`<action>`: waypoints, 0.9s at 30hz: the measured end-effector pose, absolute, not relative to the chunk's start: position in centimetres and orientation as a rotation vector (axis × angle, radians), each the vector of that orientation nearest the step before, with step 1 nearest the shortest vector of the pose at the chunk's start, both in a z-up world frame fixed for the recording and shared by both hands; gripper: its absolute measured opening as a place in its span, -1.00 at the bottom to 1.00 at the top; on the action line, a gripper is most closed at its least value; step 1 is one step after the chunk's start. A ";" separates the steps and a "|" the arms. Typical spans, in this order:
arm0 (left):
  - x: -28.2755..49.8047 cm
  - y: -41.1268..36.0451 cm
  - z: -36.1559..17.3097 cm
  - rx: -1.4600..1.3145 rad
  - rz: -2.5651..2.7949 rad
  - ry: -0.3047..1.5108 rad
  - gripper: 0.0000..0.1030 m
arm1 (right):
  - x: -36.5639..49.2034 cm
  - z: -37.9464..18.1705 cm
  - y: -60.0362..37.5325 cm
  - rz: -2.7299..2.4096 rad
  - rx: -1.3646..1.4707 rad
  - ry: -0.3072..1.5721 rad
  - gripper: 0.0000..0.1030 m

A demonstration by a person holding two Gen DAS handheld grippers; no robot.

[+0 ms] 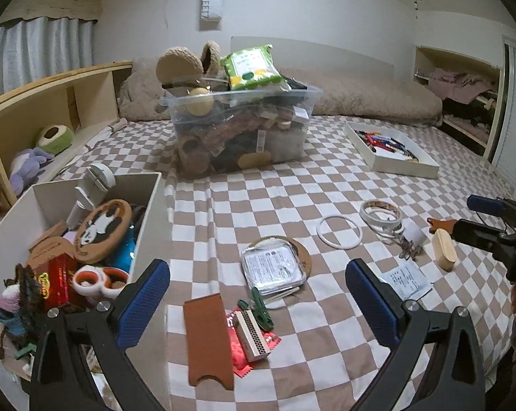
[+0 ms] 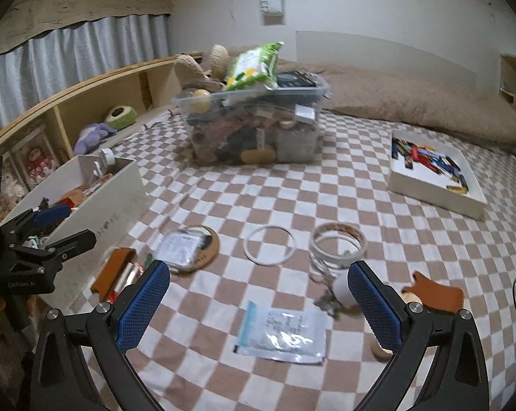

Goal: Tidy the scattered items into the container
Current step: 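Withdraw both tools from the SHOES box back over the bed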

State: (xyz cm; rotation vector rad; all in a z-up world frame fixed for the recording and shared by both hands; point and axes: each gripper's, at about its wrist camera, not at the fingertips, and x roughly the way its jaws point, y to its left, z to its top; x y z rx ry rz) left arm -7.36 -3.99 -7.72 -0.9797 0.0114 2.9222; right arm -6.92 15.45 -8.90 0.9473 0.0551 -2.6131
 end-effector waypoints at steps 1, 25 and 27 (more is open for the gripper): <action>-7.5 -3.9 -8.0 -0.987 2.919 0.014 1.00 | -7.0 -9.1 15.7 -2.615 0.955 0.053 1.00; -8.9 -1.5 -13.2 -1.185 2.801 0.049 1.00 | -6.9 -16.3 16.9 -2.562 1.137 0.026 1.00; -9.0 -1.4 -13.6 -1.202 2.792 0.070 1.00 | -6.9 -16.8 16.8 -2.549 1.154 0.022 1.00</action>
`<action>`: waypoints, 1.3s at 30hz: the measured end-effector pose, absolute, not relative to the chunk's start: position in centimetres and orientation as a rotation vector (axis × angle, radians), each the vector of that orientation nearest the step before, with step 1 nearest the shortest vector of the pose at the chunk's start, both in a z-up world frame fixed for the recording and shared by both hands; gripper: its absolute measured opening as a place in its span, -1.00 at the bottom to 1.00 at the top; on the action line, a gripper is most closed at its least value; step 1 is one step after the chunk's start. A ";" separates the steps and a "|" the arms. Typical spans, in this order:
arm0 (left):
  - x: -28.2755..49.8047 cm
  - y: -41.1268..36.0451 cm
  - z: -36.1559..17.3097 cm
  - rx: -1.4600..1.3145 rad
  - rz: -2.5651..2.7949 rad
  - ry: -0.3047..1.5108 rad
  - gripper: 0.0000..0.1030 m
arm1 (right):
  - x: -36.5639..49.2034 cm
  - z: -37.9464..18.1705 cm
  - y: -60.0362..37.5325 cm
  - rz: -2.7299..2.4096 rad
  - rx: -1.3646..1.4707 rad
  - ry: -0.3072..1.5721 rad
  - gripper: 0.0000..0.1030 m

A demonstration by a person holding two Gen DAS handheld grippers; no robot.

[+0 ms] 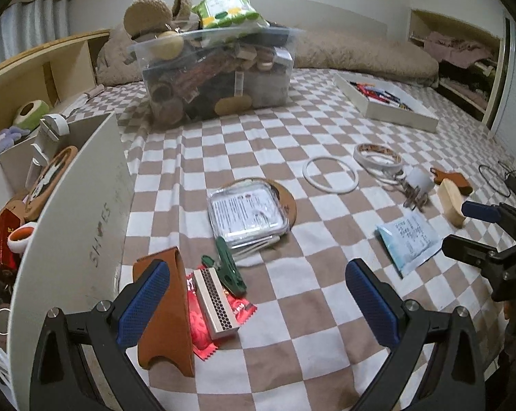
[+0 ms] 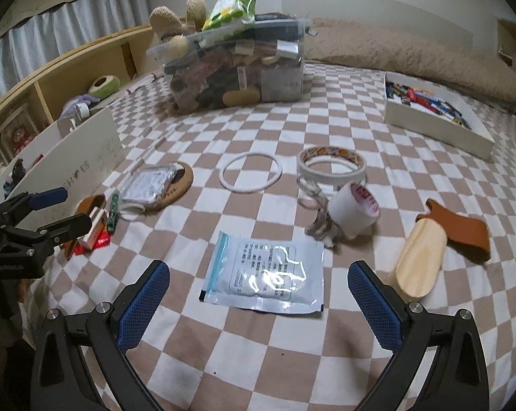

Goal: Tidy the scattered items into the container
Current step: 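Withdraw both tools from the SHOES box back over the bed, then lower the right tool to the white sachet while the left tool approaches the matchbox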

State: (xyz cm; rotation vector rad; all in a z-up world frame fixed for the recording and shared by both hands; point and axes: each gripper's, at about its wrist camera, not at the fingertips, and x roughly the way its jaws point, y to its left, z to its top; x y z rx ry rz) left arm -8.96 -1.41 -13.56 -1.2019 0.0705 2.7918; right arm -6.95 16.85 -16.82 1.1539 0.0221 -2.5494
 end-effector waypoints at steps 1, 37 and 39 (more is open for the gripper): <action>-9.0 -1.4 -13.7 -1.210 2.789 0.079 1.00 | -7.0 -17.2 16.8 -2.542 1.166 0.021 1.00; -9.9 -4.4 -16.7 -1.371 2.646 -0.153 1.00 | -11.4 -21.5 15.1 -2.615 1.397 0.086 1.00; -10.0 -4.5 -16.9 -1.374 2.641 -0.151 0.97 | -11.5 -21.6 15.2 -2.639 1.406 0.098 1.00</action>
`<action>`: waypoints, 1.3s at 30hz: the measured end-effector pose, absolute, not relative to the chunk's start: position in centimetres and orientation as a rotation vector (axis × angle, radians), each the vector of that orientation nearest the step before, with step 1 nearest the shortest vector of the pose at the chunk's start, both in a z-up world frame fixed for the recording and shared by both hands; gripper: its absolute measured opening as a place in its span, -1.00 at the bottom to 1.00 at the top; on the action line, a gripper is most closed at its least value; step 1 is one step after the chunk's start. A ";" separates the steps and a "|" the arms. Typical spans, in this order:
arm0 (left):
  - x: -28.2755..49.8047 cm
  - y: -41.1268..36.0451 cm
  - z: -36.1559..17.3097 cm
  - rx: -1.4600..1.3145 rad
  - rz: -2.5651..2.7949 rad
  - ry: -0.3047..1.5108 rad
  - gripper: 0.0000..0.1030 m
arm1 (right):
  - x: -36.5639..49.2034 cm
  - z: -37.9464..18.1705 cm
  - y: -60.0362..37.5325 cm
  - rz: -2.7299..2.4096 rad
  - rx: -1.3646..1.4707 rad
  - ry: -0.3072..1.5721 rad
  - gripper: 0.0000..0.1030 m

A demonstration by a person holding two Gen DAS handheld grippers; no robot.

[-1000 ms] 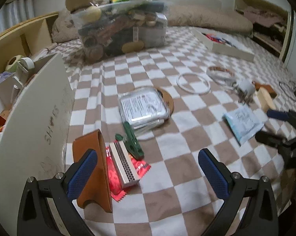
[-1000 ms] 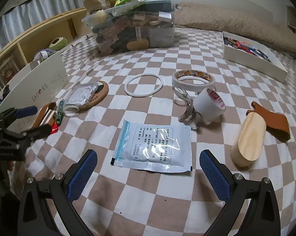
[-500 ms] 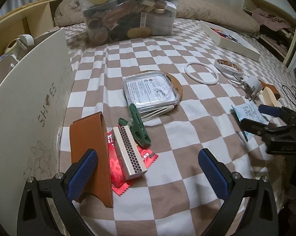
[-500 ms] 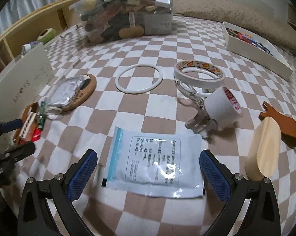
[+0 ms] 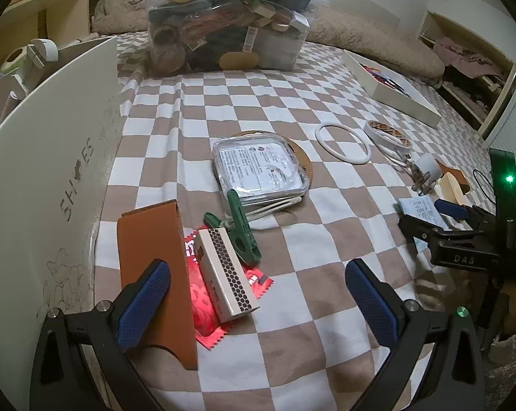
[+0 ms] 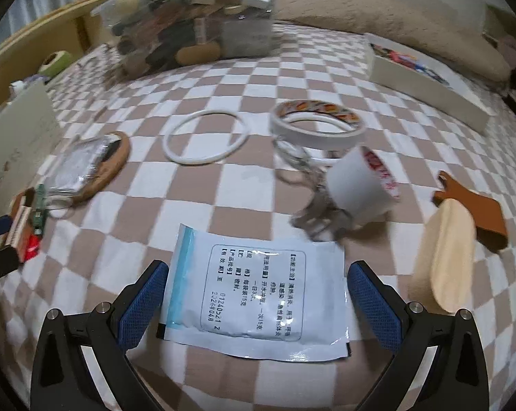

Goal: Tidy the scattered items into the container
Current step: 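Lower the right tool to the white sachet while the left tool approaches the matchbox, then close the right tool on the white sachet while the left tool grips the matchbox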

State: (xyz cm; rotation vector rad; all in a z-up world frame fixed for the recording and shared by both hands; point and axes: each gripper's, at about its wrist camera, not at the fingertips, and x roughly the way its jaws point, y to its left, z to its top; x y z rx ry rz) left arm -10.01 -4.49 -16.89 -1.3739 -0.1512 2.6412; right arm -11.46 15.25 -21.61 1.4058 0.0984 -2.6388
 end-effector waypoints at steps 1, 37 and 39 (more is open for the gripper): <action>-10.0 -4.5 -16.9 -1.375 2.641 -0.152 0.96 | -11.5 -21.7 15.3 -2.636 1.410 0.094 1.00; -9.5 -3.4 -17.5 -1.352 2.535 -0.123 -0.33 | -10.5 -22.1 16.2 -2.639 1.296 -0.010 0.67; -9.3 -2.9 -17.4 -1.345 2.520 -0.119 -0.33 | -10.3 -22.0 16.1 -2.642 1.287 -0.001 0.63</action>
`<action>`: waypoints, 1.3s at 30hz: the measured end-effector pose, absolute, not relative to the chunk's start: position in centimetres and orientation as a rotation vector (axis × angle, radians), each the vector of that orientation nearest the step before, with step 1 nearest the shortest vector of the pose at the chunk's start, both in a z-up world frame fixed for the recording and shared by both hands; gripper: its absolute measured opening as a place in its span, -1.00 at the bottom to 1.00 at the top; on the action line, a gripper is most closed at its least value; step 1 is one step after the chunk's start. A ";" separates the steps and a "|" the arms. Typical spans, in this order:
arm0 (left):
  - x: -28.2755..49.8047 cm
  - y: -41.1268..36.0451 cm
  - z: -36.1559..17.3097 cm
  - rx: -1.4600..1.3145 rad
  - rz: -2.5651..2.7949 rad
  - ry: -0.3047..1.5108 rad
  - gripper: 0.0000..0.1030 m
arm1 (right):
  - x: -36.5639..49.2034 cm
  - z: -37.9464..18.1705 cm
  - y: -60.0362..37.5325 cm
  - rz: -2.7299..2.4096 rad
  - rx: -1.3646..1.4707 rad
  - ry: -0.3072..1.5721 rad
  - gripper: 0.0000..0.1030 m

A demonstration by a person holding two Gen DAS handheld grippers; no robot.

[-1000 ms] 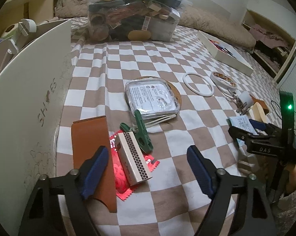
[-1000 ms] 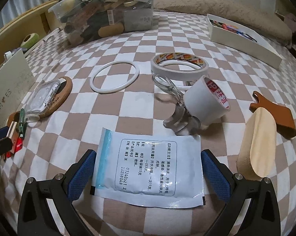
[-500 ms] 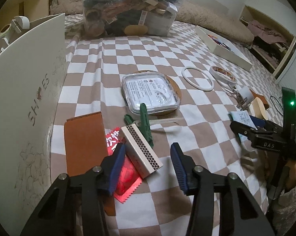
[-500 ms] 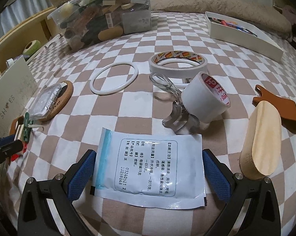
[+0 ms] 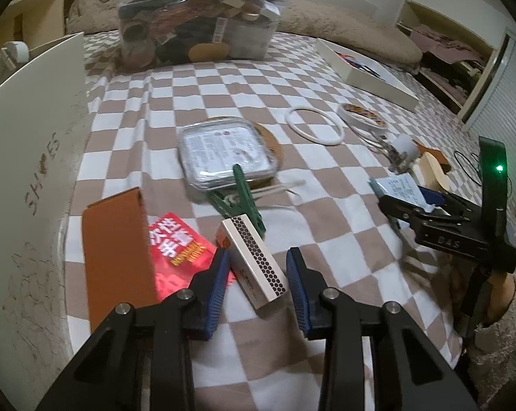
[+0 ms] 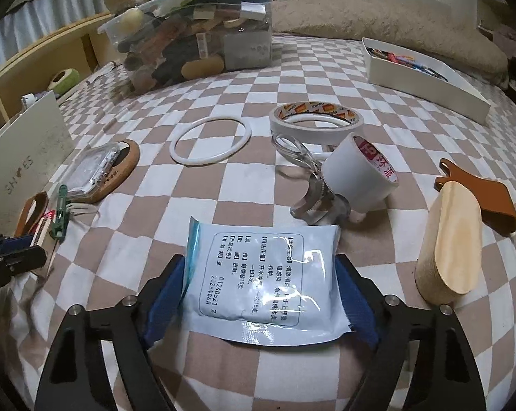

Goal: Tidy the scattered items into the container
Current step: 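Close the right tool on the white sachet while the left tool grips the matchbox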

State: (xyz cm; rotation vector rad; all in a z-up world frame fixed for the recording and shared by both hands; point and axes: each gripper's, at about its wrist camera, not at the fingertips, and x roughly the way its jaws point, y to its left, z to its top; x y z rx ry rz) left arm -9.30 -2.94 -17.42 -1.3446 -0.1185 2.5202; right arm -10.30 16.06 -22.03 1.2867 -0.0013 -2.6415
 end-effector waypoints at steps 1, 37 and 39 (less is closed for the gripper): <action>-9.2 -2.8 -17.4 -1.342 2.514 -0.117 -0.33 | -10.2 -22.0 15.9 -2.644 1.283 0.009 0.62; -7.2 1.2 -17.9 -1.395 2.405 -0.160 0.71 | -2.9 -22.1 13.3 -2.551 1.175 0.248 0.55; -6.9 1.8 -17.9 -1.392 2.434 -0.093 0.71 | -2.9 -22.1 13.2 -2.552 1.174 0.249 0.55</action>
